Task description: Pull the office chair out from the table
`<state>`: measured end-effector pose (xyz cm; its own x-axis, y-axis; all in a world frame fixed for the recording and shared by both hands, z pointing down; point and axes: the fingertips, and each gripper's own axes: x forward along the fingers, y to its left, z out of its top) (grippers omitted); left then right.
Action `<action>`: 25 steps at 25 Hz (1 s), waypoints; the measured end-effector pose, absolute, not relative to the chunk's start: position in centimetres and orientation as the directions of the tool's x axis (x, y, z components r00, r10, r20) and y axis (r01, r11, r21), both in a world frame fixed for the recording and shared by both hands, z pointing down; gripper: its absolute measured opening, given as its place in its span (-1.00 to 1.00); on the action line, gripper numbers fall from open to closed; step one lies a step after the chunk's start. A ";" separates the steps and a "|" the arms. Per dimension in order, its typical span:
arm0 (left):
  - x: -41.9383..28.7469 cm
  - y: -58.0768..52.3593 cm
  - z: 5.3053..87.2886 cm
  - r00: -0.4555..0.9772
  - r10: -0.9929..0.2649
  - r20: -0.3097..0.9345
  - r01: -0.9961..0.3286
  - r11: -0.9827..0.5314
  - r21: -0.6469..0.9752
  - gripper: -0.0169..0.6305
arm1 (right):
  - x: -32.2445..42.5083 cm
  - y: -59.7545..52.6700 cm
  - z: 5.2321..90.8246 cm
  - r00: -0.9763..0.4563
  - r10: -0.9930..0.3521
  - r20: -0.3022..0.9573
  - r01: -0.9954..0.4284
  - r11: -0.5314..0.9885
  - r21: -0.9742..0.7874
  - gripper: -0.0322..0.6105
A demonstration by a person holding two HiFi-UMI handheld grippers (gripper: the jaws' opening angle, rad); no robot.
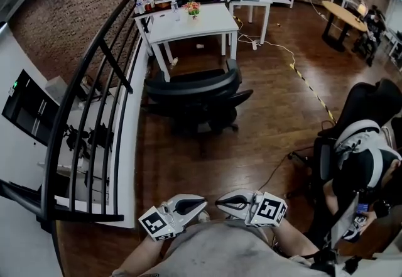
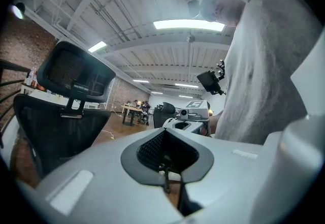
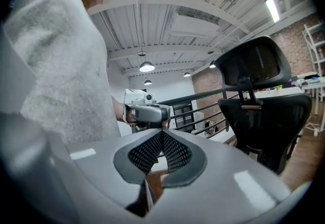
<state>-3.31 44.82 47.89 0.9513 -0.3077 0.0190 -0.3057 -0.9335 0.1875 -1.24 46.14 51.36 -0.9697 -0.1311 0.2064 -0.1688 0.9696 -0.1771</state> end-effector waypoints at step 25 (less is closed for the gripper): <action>-3.6 43.7 48.0 0.957 -0.288 0.032 -0.289 -0.939 0.186 -0.95 | -2.1 45.5 50.5 -0.973 -0.117 0.200 -0.152 0.974 -0.169 -0.89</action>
